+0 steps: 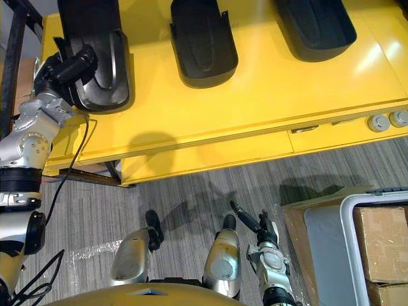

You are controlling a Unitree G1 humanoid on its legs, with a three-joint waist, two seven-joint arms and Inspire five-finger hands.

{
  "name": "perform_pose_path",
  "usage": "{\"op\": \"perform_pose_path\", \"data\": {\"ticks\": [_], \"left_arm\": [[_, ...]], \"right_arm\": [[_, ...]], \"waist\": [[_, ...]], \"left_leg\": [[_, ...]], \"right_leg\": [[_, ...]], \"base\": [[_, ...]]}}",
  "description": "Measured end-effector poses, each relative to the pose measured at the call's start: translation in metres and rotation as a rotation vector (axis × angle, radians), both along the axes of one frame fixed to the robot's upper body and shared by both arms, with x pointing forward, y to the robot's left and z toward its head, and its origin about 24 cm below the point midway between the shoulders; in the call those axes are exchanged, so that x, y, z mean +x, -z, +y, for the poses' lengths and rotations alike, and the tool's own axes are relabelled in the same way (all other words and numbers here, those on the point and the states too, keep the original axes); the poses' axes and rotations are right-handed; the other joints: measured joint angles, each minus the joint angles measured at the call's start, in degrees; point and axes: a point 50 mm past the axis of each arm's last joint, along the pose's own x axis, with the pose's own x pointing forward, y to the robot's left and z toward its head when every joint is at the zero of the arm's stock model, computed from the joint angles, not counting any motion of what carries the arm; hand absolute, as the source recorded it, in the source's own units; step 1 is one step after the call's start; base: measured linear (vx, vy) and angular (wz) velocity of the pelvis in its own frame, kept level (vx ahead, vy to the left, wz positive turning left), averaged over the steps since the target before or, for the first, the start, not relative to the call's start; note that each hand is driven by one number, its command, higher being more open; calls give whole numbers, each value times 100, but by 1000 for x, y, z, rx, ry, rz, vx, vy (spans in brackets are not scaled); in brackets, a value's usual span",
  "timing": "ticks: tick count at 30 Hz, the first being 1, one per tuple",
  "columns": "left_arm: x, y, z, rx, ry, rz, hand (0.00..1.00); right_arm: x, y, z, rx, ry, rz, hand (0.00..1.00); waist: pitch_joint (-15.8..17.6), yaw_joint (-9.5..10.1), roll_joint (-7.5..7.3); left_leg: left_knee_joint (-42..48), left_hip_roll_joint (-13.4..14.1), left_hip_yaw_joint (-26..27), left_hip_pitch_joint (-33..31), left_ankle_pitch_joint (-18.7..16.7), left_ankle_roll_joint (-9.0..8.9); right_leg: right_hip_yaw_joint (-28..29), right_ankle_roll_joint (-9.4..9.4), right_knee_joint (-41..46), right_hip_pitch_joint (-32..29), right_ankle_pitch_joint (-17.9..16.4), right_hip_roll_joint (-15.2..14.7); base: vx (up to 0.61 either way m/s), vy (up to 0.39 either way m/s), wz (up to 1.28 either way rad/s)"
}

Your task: Walk over and take three plastic housings, then place them on the shelf

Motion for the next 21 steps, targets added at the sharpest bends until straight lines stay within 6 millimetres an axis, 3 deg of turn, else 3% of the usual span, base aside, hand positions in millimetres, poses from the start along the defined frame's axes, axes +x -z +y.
{"op": "perform_pose_path", "data": {"ticks": [11, 21], "left_arm": [[3, -1, 4, 72, -98, 27, 100], [7, -1, 11, 215, -226, 65, 100]], "right_arm": [[7, -3, 5, 17, -12, -23, 100], [-8, 6, 10, 30, -12, 23, 100]], "waist": [[55, -100, -95], [54, -174, -103]], "left_leg": [[-17, 99, 184, 180, 57, -45], [-169, 90, 225, 499, 112, -30]], "right_leg": [[-38, 4, -46, 164, 4, 19], [-91, 38, -388, 538, 105, 67]], "base": [[-9, -15, 0], [23, -9, -2]]}}
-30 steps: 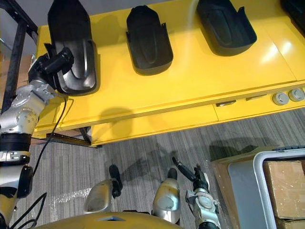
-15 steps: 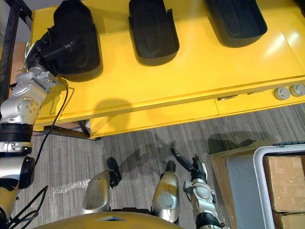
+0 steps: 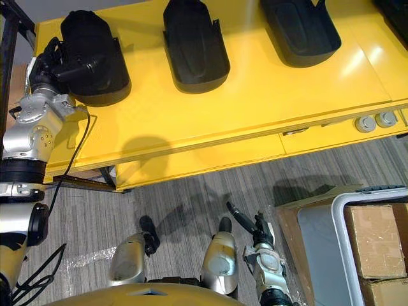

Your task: Walk over and take three plastic housings, then place them on the shelf

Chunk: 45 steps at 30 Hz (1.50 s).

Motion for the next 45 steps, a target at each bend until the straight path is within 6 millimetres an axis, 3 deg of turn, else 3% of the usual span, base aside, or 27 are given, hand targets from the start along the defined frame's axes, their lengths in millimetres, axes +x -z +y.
{"op": "perform_pose_path", "data": {"ticks": [6, 13, 20, 24, 31, 36, 39, 41, 43, 45], "left_arm": [[-2, 9, 6, 162, -53, 87, 100], [-6, 32, 13, 329, 12, 260, 100], [-7, 41, 15, 505, 145, 395, 100], [-15, 52, 27, 598, 145, 480, 100], [-23, 28, 55, 814, 5, 491, 100], [-26, 9, 63, 900, -138, 387, 100], [-26, -1, 59, 860, -201, 263, 100], [-30, -20, 43, 811, -213, 82, 100], [-46, -39, 22, 726, -178, -164, 100], [-61, -45, 1, 636, -124, -338, 100]], "right_arm": [[-11, 9, 3, 18, 15, 50, 100], [-42, 25, 3, 53, 98, 151, 100], [-63, 31, -6, 59, 179, 209, 100], [-73, 34, -9, 54, 195, 241, 100], [-83, 36, -11, 55, 242, 271, 100], [-84, 37, -9, 59, 244, 275, 100], [-87, 40, -5, 68, 249, 293, 100], [-90, 41, 0, 68, 265, 303, 100], [-90, 41, 4, 45, 283, 304, 100], [-90, 40, 2, 6, 310, 290, 100]], "waist": [[-60, -121, -5], [-528, -237, 46], [-765, -318, 213], [-928, -436, 274], [-1190, -435, 300], [-1331, -420, 292], [-1423, -357, 272], [-1448, -274, 225], [-1498, -276, 161], [-1560, -277, 127]], "left_leg": [[-210, -73, 6, 331, 71, -33], [-538, -170, 4, 620, 175, -45], [-580, -195, -2, 739, 179, -37], [-699, -200, 5, 861, 221, -49], [-944, -207, -12, 900, 368, -61], [-955, -206, -135, 909, 387, -66], [-1104, -207, -159, 956, 482, -83], [-1321, -209, -166, 1018, 605, -98], [-1633, -224, -127, 1180, 769, -121], [-1859, -233, -70, 1309, 883, -146]], "right_leg": [[-63, 13, -274, 372, 56, 40], [-115, 22, -663, 681, 183, 64], [-131, 20, -965, 915, 335, 86], [-127, 2, -1067, 1020, 366, 124], [-151, -40, -1245, 1062, 458, 194], [-264, -60, -1323, 1188, 475, 210], [-304, -66, -1333, 1204, 473, 237], [-322, -96, -1334, 1186, 461, 278], [-309, -133, -1334, 1191, 449, 325], [-291, -141, -1337, 1199, 444, 360]], "base": [[14, -7, -1], [14, -2, -2], [-13, -1, -1], [-8, -9, -3], [0, 0, 0], [-17, -10, 9], [-42, -17, 8], [-48, -32, 4], [-22, -27, -4], [4, -16, -8]]}}
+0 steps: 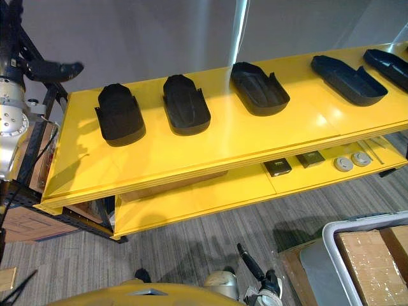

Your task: Walk over and take three plastic housings, then place them on the shelf

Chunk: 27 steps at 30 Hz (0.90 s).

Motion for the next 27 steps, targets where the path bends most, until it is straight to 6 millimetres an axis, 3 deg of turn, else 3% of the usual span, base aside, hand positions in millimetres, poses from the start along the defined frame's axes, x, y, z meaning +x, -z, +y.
{"op": "perform_pose_path", "data": {"ticks": [3, 5, 8, 10, 12, 14, 18, 20, 22, 27], "left_arm": [[-28, 19, -29, -137, 148, -130, 100], [-52, 50, -50, -279, 225, -142, 100], [-68, 80, -57, -409, 220, -106, 100], [-78, 102, -56, -478, 170, -63, 100], [-87, 111, -54, -470, 123, -62, 100], [-96, 113, -54, -493, 105, -91, 100], [-116, 98, -57, -523, 127, -241, 100], [-123, 89, -54, -497, 106, -340, 100], [-131, 87, -50, -475, 54, -387, 100], [-137, 102, -55, -445, 50, -295, 100]], "right_arm": [[10, -12, -5, -139, 52, -50, 100], [25, -33, -9, -328, 119, -115, 100], [41, -60, -16, -484, 256, -211, 100], [52, -90, -22, -592, 357, -345, 100], [61, -113, -23, -638, 397, -458, 100], [69, -138, -24, -676, 392, -573, 100], [80, -198, -27, -753, 366, -897, 100], [85, -236, -29, -774, 274, -1125, 100], [96, -263, -24, -677, 117, -1323, 100], [132, -291, 5, -443, -180, -1565, 100]], "waist": [[-130, -21, -7], [-154, -105, 15], [-155, -156, 15], [-156, -148, 12], [-166, -137, -4], [-183, -124, -36], [-202, -79, -107], [-196, -3, -143], [-195, 0, -189], [-190, 111, -290]], "left_leg": [[-53, 13, 109, 78, 7, -26], [-54, 36, 165, 101, 4, -29], [-65, 64, 218, 140, 3, -31], [-72, 72, 240, 151, 3, -31], [-71, 72, 285, 145, 4, -30], [-63, 70, 310, 142, 4, -30], [-54, 68, 290, 80, 7, -26], [-54, 66, 257, 49, 11, -22], [-55, 62, 204, 34, 17, -18], [-73, 62, -46, -79, 75, -3]], "right_leg": [[121, -1, -9, -26, 0, 26], [154, -7, -5, -48, 5, 52], [201, -22, -4, -54, 13, 84], [223, -60, -2, -93, -4, 93], [267, -79, -4, -136, -2, 94], [298, -72, -20, -156, 29, 95], [277, -32, -130, -155, 132, 101], [237, -19, -193, -133, 178, 103], [190, -17, -192, -113, 179, 100], [-48, -18, -197, -46, 174, 100]], "base": [[25, -2, -20], [2, -9, -14], [-27, -11, -10], [-48, -6, -8], [-25, 1, -11], [-6, 3, -8], [2, -2, 3], [6, -6, 7], [6, -5, 8], [-17, -11, 25]]}}
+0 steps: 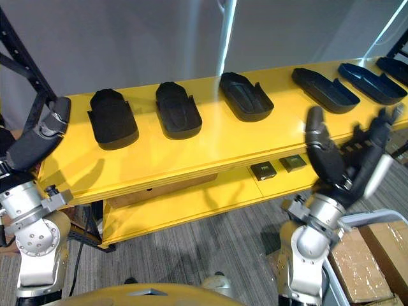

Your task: Walk over and take three plastic housings, then place them on the shelf

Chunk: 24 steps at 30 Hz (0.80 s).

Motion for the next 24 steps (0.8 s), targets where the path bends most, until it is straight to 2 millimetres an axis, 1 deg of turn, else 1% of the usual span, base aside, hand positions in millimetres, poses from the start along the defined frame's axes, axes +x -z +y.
{"op": "perform_pose_path", "data": {"ticks": [2, 4, 5, 6, 9, 11, 13, 15, 16, 18, 20, 22, 24], "left_arm": [[-2, 8, -12, 83, 28, 58, 100], [-4, 13, -17, 118, 49, 91, 100], [-5, 17, -19, 113, 62, 113, 100], [-5, 23, -18, 108, 62, 139, 100], [-3, 31, -17, 101, 63, 169, 100], [-2, 34, -19, 95, 71, 181, 100], [-2, 34, -25, 88, 100, 173, 100], [-2, 33, -31, 90, 136, 155, 100], [-1, 33, -37, 90, 168, 147, 100], [-1, 33, -38, 93, 180, 145, 100], [-1, 33, -40, 94, 190, 146, 100], [-1, 33, -40, 96, 195, 147, 100], [-1, 33, -42, 95, 201, 148, 100]], "right_arm": [[16, -8, 15, -56, -111, -20, 100], [25, -13, 21, -85, -165, -33, 100], [31, -15, 26, -83, -206, -45, 100], [37, -17, 31, -76, -245, -52, 100], [49, -18, 41, -75, -320, -52, 100], [60, -15, 48, -53, -387, -21, 100], [76, -9, 62, -69, -451, 46, 100], [84, -4, 71, -73, -494, 91, 100], [90, 0, 75, -84, -518, 125, 100], [93, 5, 80, -88, -552, 156, 100], [97, 7, 85, -93, -604, 185, 100], [101, 8, 87, -103, -620, 199, 100], [108, 12, 95, -123, -655, 250, 100]], "waist": [[27, 204, -40], [37, 295, -59], [42, 373, -66], [44, 401, -68], [52, 477, -78], [61, 524, -93], [66, 558, -95], [73, 594, -85], [109, 682, -61], [124, 725, -42], [131, 716, -36], [133, 716, -32], [142, 722, -23]], "left_leg": [[-2, -6, -152, -103, 46, 11], [-3, -11, -278, -183, 87, 18], [-2, -15, -355, -215, 111, 29], [-3, -22, -432, -227, 125, 33], [-4, -30, -589, -339, 195, 49], [-5, -35, -655, -367, 221, 59], [-6, -37, -708, -397, 249, 71], [-6, -37, -770, -446, 278, 74], [-6, -38, -808, -469, 305, 87], [-6, -41, -859, -495, 332, 94], [-6, -41, -922, -535, 369, 92], [-6, -41, -948, -555, 385, 100], [-6, -37, -969, -557, 399, 99]], "right_leg": [[-147, -11, 3, 8, -9, -6], [-272, -13, 6, 18, -10, -6], [-346, -15, 5, 41, -11, -6], [-420, -20, 2, 95, -15, -8], [-577, -24, 4, 97, -20, -7], [-640, -25, 14, 109, -21, -7], [-690, -49, 27, 113, -35, -7], [-747, -52, 30, 111, -36, -4], [-772, -50, 34, 111, -35, 0], [-818, -46, 47, 114, -32, 0], [-874, -43, 65, 110, -30, 4], [-898, -45, 75, 104, -31, 5], [-912, -51, 97, 104, -35, 8]], "base": [[-25, -8, 31], [-20, -9, 35], [-8, -12, 38], [-4, -8, 32], [-24, -7, 28], [-34, -6, 17], [-44, -2, 10], [-46, -5, 16], [-52, -9, 17], [-37, -9, 12], [-27, -13, 12], [-26, -9, 8], [-34, -9, 4]]}}
